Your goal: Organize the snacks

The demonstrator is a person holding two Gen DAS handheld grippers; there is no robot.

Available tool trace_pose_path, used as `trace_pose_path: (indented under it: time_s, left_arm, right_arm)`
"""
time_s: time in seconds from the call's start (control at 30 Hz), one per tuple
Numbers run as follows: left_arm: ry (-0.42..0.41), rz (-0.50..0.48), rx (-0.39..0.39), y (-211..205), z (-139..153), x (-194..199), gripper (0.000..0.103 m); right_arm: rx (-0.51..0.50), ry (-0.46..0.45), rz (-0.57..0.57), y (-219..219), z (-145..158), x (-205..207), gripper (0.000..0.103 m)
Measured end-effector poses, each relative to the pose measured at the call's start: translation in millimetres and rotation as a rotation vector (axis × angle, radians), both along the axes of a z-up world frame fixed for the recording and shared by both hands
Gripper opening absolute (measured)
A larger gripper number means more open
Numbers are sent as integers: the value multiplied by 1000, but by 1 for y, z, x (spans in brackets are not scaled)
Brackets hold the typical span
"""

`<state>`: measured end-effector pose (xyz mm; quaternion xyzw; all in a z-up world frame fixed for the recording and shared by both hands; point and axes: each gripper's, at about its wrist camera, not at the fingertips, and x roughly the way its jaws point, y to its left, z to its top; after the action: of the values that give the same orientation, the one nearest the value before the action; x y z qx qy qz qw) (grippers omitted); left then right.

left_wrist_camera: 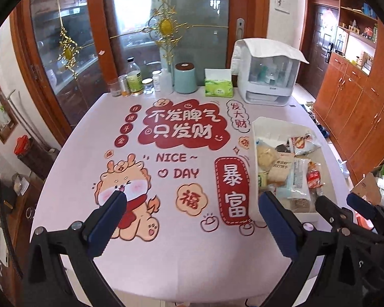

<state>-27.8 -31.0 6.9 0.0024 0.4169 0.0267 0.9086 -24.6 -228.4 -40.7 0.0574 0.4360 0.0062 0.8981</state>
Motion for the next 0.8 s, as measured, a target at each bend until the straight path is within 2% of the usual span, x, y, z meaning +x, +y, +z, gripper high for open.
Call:
trace_pose_path:
  time_s: [0.37, 0.8]
  left_arm:
    - [63, 9, -6, 23, -12, -1, 102]
    - [66, 17, -5, 30, -13, 2, 102]
  right_arm:
    - [-64, 2, 8, 31, 6, -10, 73]
    - [-76, 26, 24, 47, 3, -3, 73]
